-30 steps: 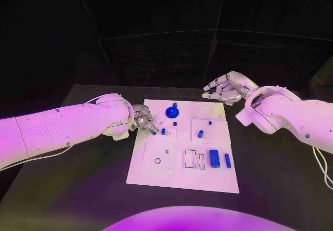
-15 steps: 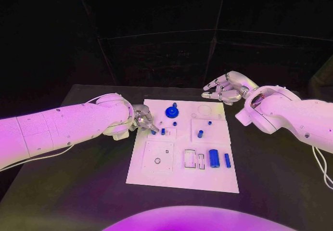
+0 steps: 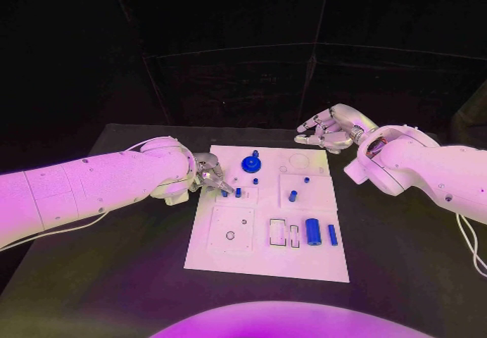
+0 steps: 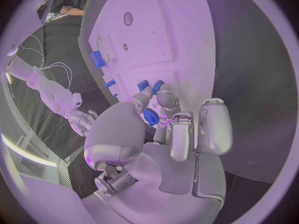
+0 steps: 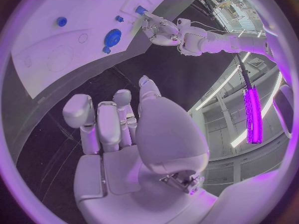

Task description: Assemble the parts on the task board

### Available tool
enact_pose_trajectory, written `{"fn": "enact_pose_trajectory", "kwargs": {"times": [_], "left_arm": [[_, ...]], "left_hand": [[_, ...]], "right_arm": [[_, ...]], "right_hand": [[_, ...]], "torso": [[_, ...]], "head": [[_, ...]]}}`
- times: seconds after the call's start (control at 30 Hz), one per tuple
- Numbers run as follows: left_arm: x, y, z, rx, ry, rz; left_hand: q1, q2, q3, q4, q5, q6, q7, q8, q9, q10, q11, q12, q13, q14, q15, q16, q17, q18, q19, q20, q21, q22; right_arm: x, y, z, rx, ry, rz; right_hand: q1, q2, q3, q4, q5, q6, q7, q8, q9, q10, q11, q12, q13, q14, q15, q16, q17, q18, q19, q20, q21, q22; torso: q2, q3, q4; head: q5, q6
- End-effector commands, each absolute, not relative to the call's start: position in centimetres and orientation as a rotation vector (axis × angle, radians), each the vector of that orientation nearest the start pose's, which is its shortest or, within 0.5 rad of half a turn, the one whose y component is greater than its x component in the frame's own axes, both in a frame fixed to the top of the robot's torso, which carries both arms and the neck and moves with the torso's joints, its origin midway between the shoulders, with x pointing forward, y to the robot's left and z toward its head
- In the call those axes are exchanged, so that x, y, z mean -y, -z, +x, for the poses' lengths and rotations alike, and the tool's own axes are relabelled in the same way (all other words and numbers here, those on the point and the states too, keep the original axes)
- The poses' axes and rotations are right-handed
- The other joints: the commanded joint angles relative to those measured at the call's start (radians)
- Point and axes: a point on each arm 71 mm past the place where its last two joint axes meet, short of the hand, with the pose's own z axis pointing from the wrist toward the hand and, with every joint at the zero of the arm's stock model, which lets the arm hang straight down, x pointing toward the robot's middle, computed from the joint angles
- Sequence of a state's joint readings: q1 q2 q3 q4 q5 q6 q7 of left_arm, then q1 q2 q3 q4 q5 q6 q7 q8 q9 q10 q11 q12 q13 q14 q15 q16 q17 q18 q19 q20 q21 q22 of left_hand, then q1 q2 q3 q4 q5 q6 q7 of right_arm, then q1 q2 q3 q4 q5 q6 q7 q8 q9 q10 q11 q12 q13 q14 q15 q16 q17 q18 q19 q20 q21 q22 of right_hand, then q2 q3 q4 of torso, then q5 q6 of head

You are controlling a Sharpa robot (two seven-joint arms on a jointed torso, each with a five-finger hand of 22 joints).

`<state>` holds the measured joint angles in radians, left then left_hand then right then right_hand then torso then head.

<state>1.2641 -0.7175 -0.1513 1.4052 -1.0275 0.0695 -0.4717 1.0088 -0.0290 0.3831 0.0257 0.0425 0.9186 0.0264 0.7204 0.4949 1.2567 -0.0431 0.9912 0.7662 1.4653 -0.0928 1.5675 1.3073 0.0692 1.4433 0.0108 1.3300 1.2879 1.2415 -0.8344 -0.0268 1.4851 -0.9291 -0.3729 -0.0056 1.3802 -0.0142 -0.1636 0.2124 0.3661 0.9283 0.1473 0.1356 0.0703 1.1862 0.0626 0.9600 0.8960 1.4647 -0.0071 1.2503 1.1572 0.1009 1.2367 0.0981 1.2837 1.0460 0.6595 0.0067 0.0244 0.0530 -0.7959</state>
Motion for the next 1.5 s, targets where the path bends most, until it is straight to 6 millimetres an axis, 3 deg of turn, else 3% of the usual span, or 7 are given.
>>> {"fn": "enact_pose_trajectory", "kwargs": {"times": [0.03, 0.8, 1.03, 1.17, 1.23, 1.37, 1.5], "left_arm": [[-19.0, 23.8, 49.4, -2.318, 0.427, -0.193], [-19.3, 23.5, 49.6, -2.263, 0.468, -0.272], [-19.4, 22.6, 49.8, -2.140, 0.687, -0.389], [-19.5, 21.9, 50.1, -2.034, 0.823, -0.435], [-19.4, 21.5, 50.3, -1.980, 0.883, -0.438], [-18.7, 20.7, 50.5, -1.878, 0.990, -0.399], [-17.5, 20.2, 50.7, -1.829, 0.997, -0.226]], "left_hand": [[-0.028, -0.003, -0.007, 0.015, 0.006, 0.006, 0.001, 0.006, 0.001, 0.007, 0.002, 0.005, -0.003, 0.106, -0.006, 0.003, 0.263, -0.001, 0.008, 0.001, 0.002, 0.001], [-0.094, -0.033, -0.068, 0.054, 0.005, 0.006, 0.002, 0.013, 0.005, 0.001, 0.003, 0.006, -0.011, 0.106, -0.006, 0.003, 0.263, 0.000, 0.008, 0.000, -0.003, -0.001], [-0.069, -0.027, -0.090, 0.048, 0.005, -0.050, 0.024, -0.005, -0.001, -0.102, 0.022, -0.107, -0.148, 0.090, 0.008, -0.034, 0.208, 0.022, -0.043, 0.010, -0.100, -0.103], [-0.041, -0.024, -0.100, 0.041, 0.008, -0.170, 0.081, -0.064, -0.032, -0.242, 0.076, -0.180, -0.184, -0.006, 0.050, -0.229, -0.030, 0.078, -0.210, 0.042, -0.405, -0.406], [-0.020, -0.017, -0.097, 0.033, 0.009, -0.230, 0.113, -0.099, -0.055, -0.328, 0.111, -0.226, -0.208, -0.107, 0.080, -0.405, -0.217, 0.096, -0.309, 0.065, -0.571, -0.554], [0.046, -0.010, -0.080, -0.002, 0.008, -0.263, 0.142, -0.128, -0.092, -0.406, 0.139, -0.271, -0.248, -0.204, 0.107, -0.601, -0.411, 0.103, -0.336, 0.098, -0.659, -0.618], [0.205, -0.004, 0.046, -0.112, 0.008, -0.242, 0.148, -0.151, -0.134, -0.425, 0.143, -0.325, -0.311, -0.195, 0.107, -0.608, -0.422, 0.113, -0.323, 0.105, -0.685, -0.644]], "right_arm": [[21.1, 16.0, 50.4, -1.651, -0.929, 0.325], [21.1, 16.0, 50.4, -1.648, -0.929, 0.326], [21.2, 16.0, 50.4, -1.648, -0.928, 0.326], [21.2, 16.0, 50.4, -1.648, -0.927, 0.326], [21.2, 16.0, 50.5, -1.648, -0.927, 0.326], [21.2, 16.0, 50.5, -1.649, -0.928, 0.326], [21.1, 16.1, 50.5, -1.649, -0.929, 0.325]], "right_hand": [[-0.003, 0.010, -0.006, 0.001, 0.004, -0.009, 0.001, 0.007, -0.001, -0.004, -0.002, 0.001, -0.001, 0.021, -0.008, -0.004, -0.001, 0.010, -0.001, -0.001, -0.005, -0.003], [-0.004, 0.009, -0.008, 0.002, 0.004, -0.009, 0.001, 0.007, -0.001, -0.007, -0.002, -0.003, -0.005, 0.020, -0.007, -0.009, -0.006, 0.011, -0.006, -0.001, -0.010, -0.010], [-0.004, 0.009, -0.008, 0.003, 0.004, -0.009, 0.001, 0.007, -0.001, -0.007, -0.002, -0.002, -0.005, 0.020, -0.007, -0.010, -0.008, 0.012, -0.007, -0.001, -0.010, -0.011], [-0.004, 0.009, -0.008, 0.003, 0.004, -0.009, 0.001, 0.007, -0.001, -0.007, -0.002, -0.002, -0.005, 0.020, -0.007, -0.010, -0.008, 0.012, -0.007, -0.001, -0.010, -0.011], [-0.004, 0.009, -0.008, 0.003, 0.004, -0.009, 0.001, 0.007, -0.001, -0.007, -0.002, -0.002, -0.005, 0.020, -0.007, -0.010, -0.008, 0.012, -0.007, -0.001, -0.010, -0.011], [-0.004, 0.009, -0.008, 0.003, 0.004, -0.009, 0.001, 0.007, -0.001, -0.007, -0.002, -0.002, -0.005, 0.020, -0.007, -0.010, -0.008, 0.012, -0.007, -0.001, -0.010, -0.011], [-0.004, 0.009, -0.008, 0.003, 0.004, -0.009, 0.001, 0.007, -0.001, -0.007, -0.002, -0.002, -0.005, 0.020, -0.007, -0.010, -0.008, 0.012, -0.007, -0.001, -0.010, -0.011]], "torso": [[0.000, 0.0004, -0.0005], [0.000, -0.0001, -0.0003], [0.000, -0.0006, -0.0002], [0.000, 0.0003, 0.0003], [0.000, 0.0000, 0.0001], [0.001, -0.0003, -0.0005], [0.001, -0.0004, -0.0012]], "head": [[0.000, 0.000], [-0.003, 0.002], [-0.008, 0.006], [-0.010, 0.008], [-0.010, 0.009], [-0.011, 0.011], [-0.014, 0.014]]}}
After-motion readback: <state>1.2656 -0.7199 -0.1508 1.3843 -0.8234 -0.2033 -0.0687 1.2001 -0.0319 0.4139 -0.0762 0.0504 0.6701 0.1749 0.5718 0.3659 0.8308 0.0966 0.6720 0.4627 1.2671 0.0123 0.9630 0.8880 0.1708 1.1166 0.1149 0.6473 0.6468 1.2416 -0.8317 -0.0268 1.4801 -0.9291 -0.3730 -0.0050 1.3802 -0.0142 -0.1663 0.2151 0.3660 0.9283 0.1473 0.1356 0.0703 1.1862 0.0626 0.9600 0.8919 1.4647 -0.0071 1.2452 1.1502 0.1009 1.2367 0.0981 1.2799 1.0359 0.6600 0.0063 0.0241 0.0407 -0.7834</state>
